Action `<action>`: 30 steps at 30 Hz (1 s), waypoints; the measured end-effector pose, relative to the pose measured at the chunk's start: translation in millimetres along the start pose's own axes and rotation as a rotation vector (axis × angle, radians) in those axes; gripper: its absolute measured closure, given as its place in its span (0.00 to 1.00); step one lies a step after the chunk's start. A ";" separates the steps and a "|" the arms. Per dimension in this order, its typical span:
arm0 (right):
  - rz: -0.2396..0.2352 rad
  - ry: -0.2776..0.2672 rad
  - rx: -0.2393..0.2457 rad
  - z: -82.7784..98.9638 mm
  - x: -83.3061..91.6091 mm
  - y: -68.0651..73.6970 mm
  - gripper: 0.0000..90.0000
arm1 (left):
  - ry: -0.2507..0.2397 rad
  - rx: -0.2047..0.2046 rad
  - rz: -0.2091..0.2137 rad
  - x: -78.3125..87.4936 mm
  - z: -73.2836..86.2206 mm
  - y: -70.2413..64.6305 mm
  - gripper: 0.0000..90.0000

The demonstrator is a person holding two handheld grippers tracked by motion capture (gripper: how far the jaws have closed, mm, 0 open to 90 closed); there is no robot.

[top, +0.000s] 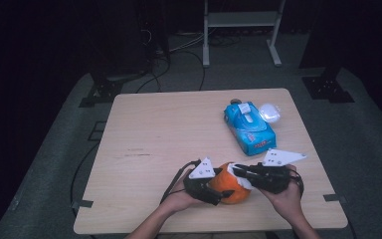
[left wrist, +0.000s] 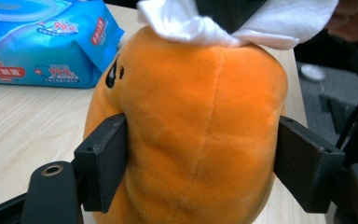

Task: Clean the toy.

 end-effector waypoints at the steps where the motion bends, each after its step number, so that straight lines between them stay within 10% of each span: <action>1: 0.012 0.004 0.019 -1.0 -0.3 0.6 0.92 | -0.002 0.009 0.003 1.5 0.6 0.8 0.28; 11: 0.039 0.000 -0.055 4.6 10.7 -23.2 0.91 | -0.042 0.067 0.047 3.7 -0.8 6.1 0.23; 21: -0.013 0.039 0.068 -3.4 -8.2 17.9 0.92 | -0.024 0.097 0.003 -0.8 -1.0 6.4 0.28; 30: 0.019 0.032 0.044 -2.0 1.4 3.8 0.92 | -0.007 -0.004 0.035 -4.4 -0.6 -5.8 0.26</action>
Point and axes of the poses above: each handheld gripper's, and its own axes: x roughly backward along the jaws, z roughly out of its underside, y roughly to its left, the point moved 9 cm from there along -x, roughly forward along the jaws
